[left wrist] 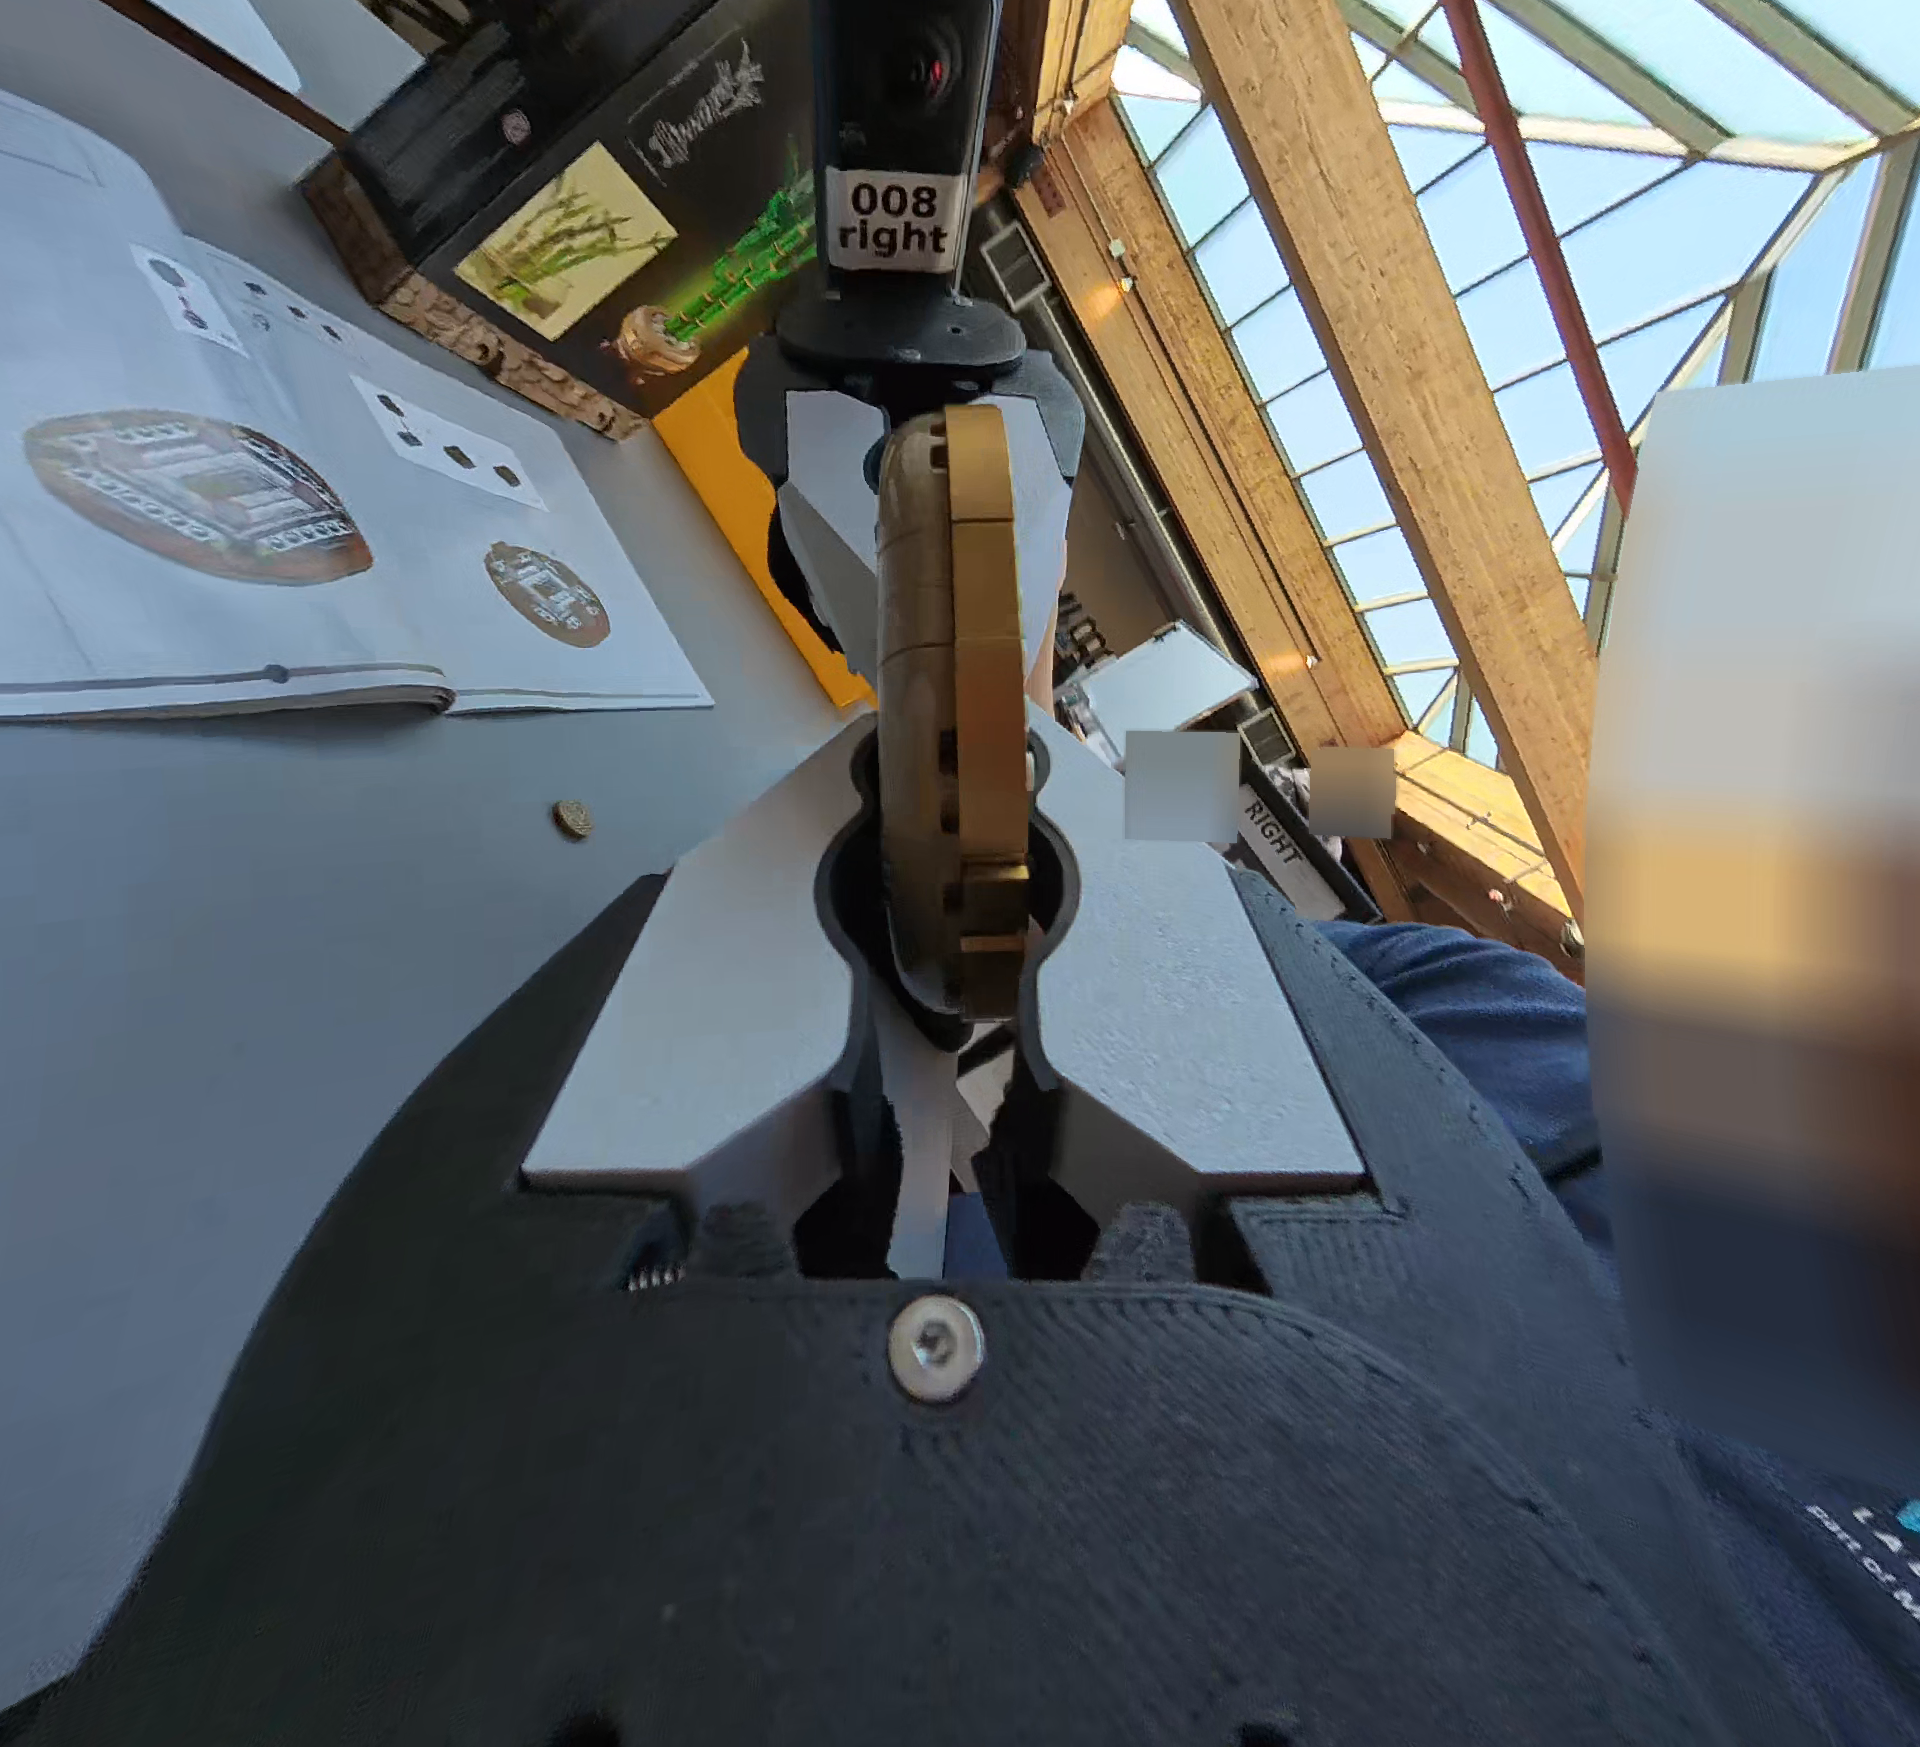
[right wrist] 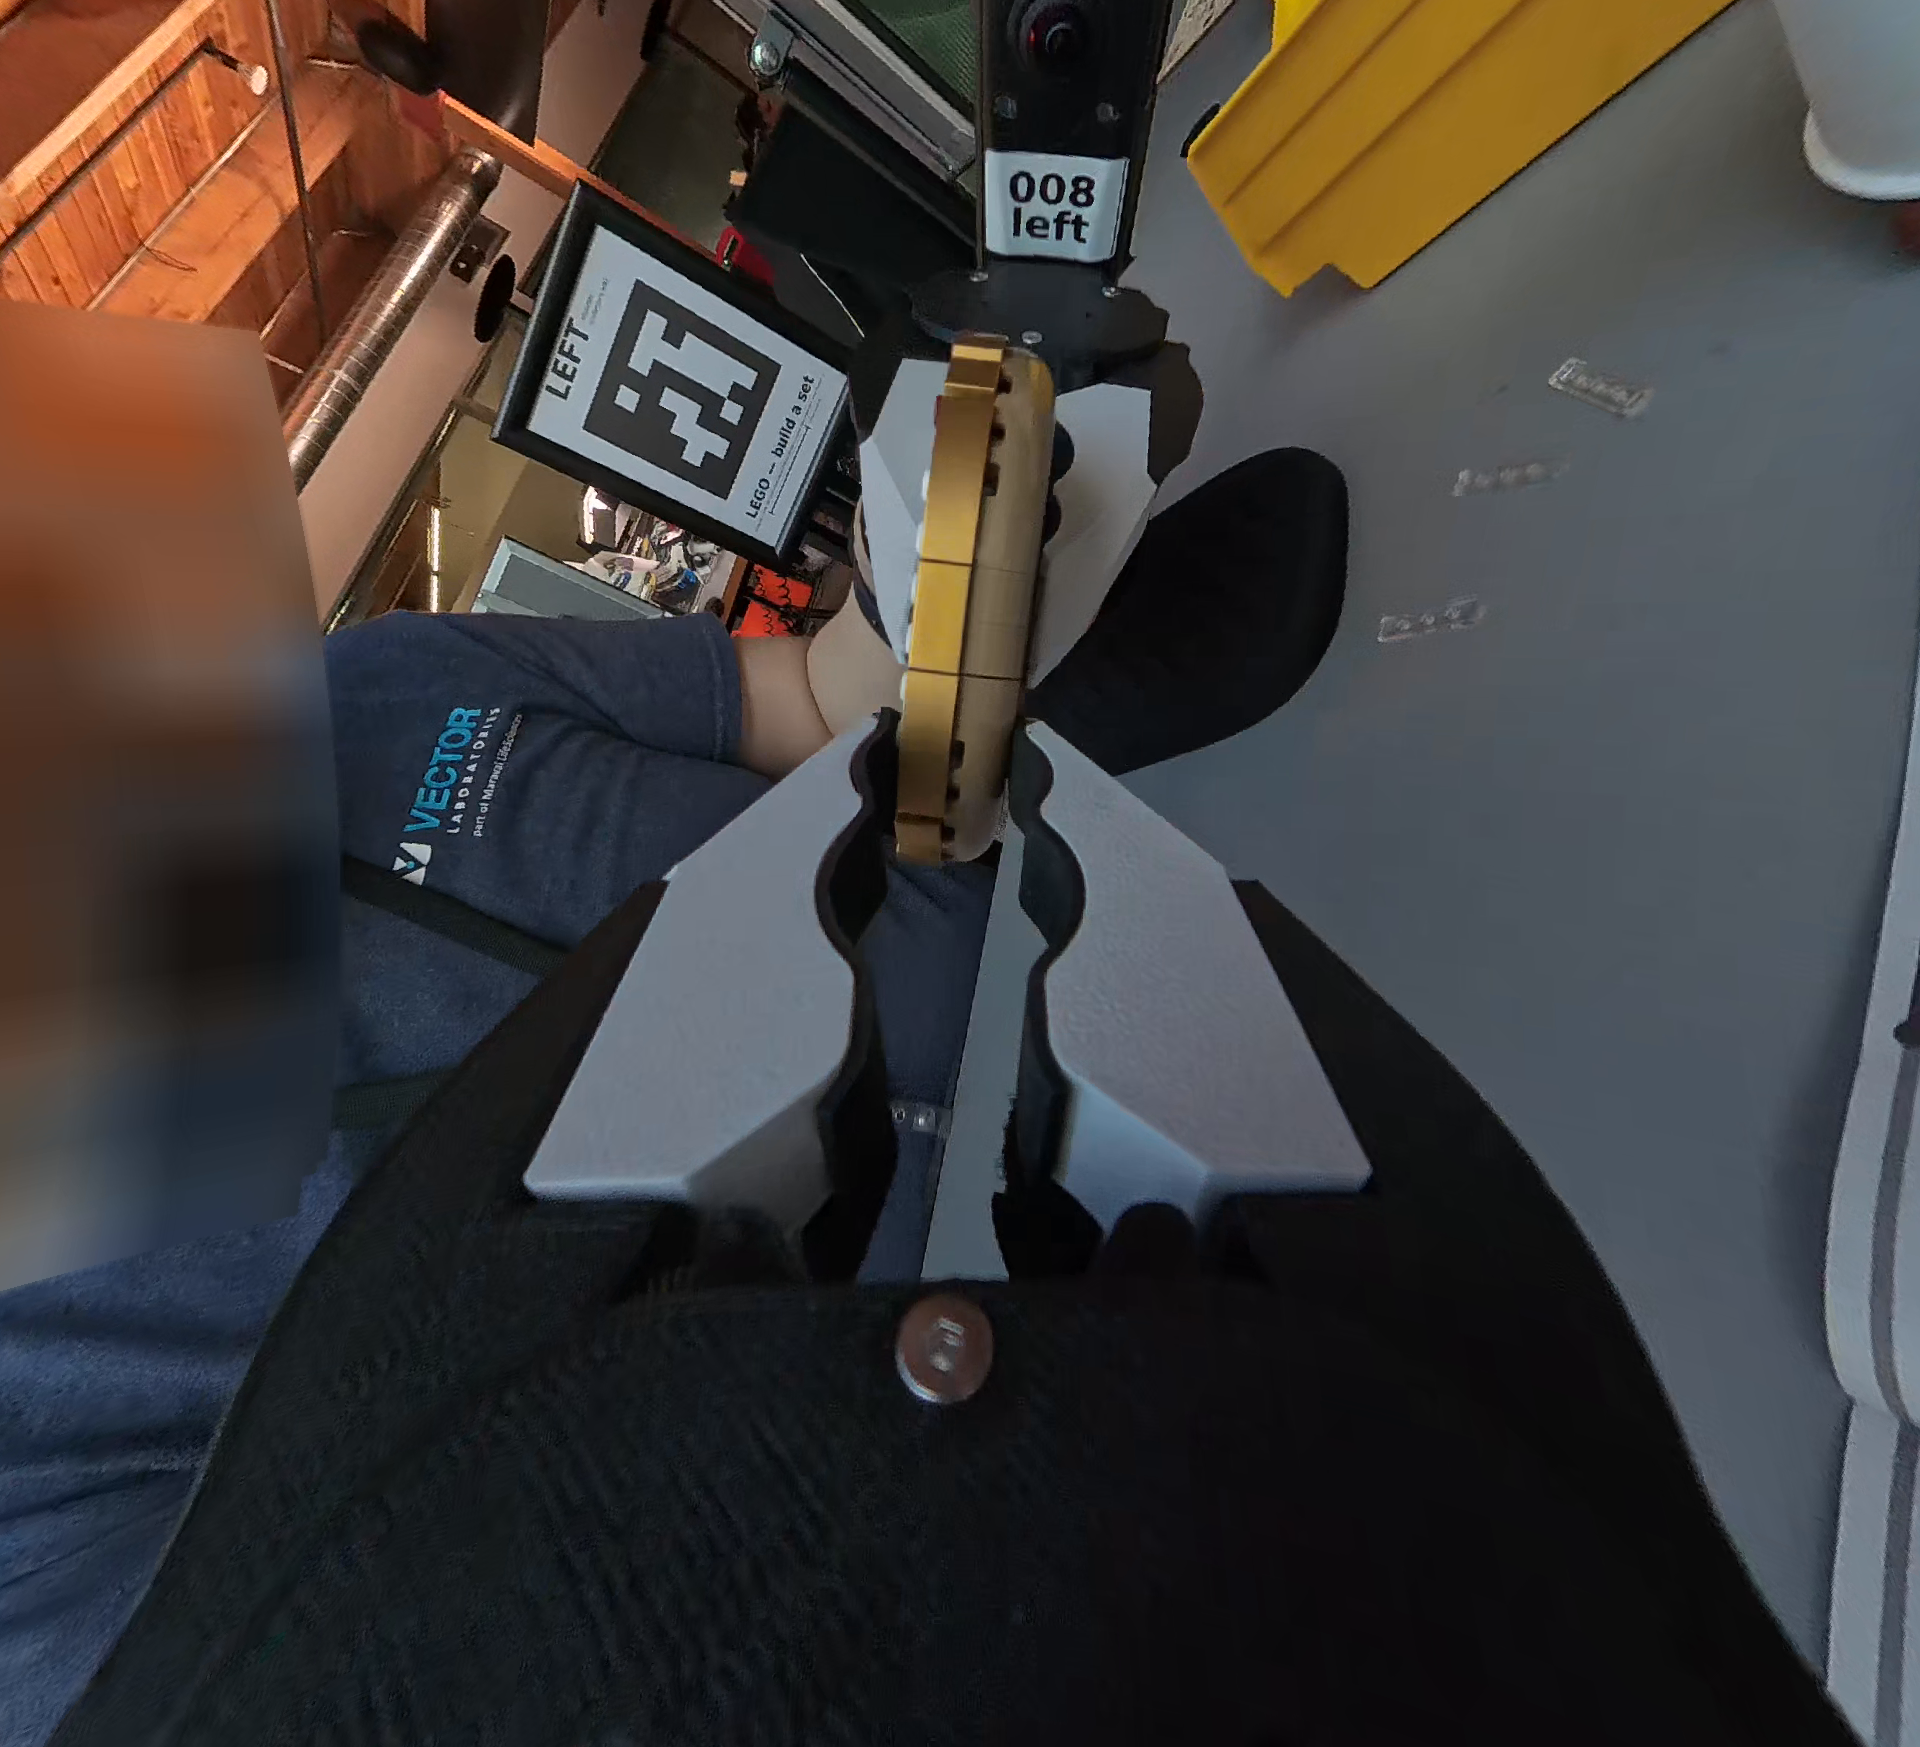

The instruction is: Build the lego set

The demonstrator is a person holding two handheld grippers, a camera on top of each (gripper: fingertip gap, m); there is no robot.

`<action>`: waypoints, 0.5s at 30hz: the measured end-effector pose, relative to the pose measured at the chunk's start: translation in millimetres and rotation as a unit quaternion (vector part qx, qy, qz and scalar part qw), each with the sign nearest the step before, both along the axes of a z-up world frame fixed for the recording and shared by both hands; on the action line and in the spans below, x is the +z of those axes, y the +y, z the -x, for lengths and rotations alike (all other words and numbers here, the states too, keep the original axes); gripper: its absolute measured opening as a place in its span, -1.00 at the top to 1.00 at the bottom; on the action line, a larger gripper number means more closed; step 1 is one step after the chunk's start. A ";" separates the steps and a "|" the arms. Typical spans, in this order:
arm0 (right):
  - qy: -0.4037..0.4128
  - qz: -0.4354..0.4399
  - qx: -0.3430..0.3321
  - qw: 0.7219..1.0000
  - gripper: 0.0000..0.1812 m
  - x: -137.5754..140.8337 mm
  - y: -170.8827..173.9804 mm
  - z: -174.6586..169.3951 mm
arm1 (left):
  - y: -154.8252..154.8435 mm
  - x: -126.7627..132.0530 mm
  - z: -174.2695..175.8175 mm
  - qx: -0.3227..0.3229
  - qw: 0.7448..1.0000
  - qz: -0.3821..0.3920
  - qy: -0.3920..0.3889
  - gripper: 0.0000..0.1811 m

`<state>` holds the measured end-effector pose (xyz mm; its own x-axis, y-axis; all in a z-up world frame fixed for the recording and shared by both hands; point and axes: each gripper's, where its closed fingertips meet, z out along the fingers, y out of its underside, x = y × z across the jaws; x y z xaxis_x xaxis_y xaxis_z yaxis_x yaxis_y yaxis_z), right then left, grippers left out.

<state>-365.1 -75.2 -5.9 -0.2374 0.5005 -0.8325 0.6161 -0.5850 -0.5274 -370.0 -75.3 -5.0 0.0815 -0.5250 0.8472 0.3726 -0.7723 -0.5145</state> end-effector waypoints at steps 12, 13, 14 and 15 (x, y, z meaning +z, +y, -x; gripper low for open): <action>0.012 -0.385 -0.109 0.917 0.39 -93.3 2.4 83.4 | -35.9 6.5 134.0 0.267 0.963 -0.013 0.015 0.81; -0.008 -0.396 -0.109 0.912 0.43 -107.2 -1.8 88.2 | -39.7 5.4 141.3 0.283 0.959 -0.012 0.015 0.80; -0.025 -0.402 -0.118 0.907 0.51 -117.3 -2.9 92.6 | -42.6 4.7 147.2 0.295 0.955 -0.012 0.012 0.80; -0.042 -0.409 -0.129 0.902 0.53 -125.3 -1.8 95.9 | -44.8 4.2 151.8 0.305 0.952 -0.012 0.006 0.80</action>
